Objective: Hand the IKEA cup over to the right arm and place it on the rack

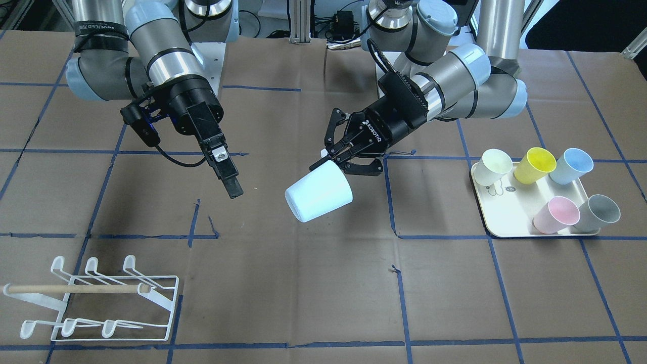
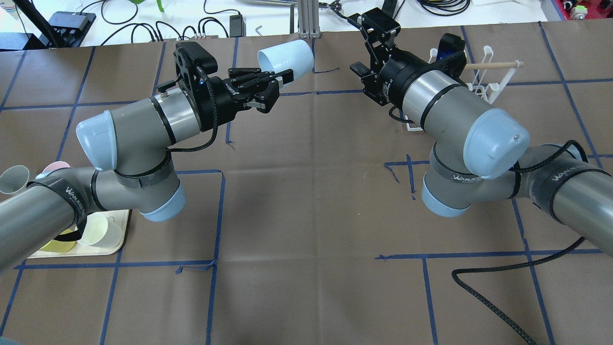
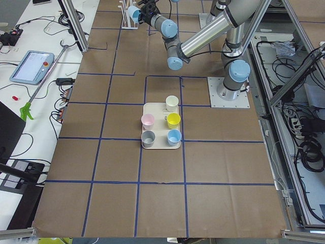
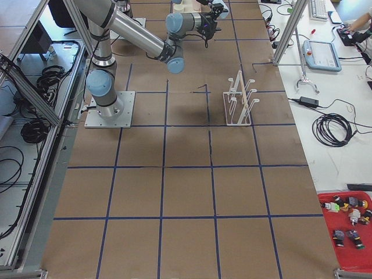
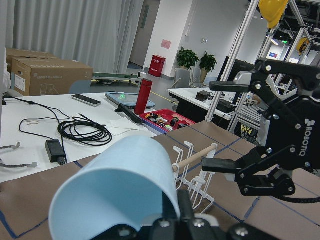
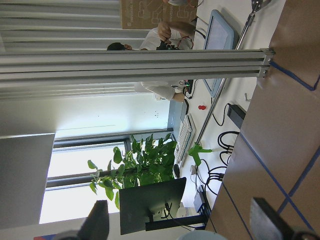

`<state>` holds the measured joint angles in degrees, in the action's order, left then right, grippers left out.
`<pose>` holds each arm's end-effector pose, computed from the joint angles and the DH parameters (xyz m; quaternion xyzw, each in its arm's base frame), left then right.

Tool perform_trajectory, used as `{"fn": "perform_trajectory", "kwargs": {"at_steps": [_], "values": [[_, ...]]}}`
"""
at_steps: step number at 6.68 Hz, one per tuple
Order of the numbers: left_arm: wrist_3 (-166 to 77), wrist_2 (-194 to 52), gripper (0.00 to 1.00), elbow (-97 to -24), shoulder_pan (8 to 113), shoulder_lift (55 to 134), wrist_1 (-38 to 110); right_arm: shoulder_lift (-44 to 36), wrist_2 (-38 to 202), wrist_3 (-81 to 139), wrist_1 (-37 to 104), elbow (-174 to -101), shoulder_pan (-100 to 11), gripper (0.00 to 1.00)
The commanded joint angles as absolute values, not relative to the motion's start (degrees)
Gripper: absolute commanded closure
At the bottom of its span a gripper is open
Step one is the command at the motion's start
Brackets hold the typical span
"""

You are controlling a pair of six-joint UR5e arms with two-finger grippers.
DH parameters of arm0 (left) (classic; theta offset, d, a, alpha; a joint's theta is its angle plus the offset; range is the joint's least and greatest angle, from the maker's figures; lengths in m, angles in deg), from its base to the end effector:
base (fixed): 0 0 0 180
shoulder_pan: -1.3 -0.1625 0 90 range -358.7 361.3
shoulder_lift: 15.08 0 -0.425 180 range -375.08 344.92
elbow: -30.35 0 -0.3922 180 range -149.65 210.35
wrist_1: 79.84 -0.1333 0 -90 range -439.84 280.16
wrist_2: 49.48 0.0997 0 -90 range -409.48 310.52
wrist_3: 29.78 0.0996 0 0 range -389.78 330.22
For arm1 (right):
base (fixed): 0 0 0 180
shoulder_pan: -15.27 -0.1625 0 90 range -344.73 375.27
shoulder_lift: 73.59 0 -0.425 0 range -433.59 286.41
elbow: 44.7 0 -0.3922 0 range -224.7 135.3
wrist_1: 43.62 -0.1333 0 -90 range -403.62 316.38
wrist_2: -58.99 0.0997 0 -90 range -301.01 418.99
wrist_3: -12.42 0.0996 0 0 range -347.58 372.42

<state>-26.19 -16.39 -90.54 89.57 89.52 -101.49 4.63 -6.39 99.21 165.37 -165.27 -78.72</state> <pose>-0.2024 -0.4784 0.3633 -0.2720 -0.7324 0.4979 0.3765 0.2083 -0.4744 0.3904 0.4077 0.6624 -0.3064 0.5487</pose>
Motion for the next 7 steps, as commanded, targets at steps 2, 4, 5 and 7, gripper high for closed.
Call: {"fn": "perform_trajectory", "kwargs": {"at_steps": [2,4,5,7], "values": [[-26.26,-16.26,0.96,-90.59,89.81,89.68,-101.63,4.81,-7.28,99.17,165.48,-168.17,-78.77,0.00],[-26.35,-16.26,0.96,-90.50,89.81,89.68,-101.63,4.90,-7.20,99.60,163.47,-168.62,-81.56,0.00],[-26.53,-16.26,0.96,-90.50,89.81,89.68,-101.63,5.25,-7.28,100.13,159.71,-168.36,-83.84,0.00],[-26.53,-16.26,0.96,-90.50,89.81,89.68,-101.63,5.34,-7.28,102.24,158.36,-167.31,-86.67,0.00]]}}
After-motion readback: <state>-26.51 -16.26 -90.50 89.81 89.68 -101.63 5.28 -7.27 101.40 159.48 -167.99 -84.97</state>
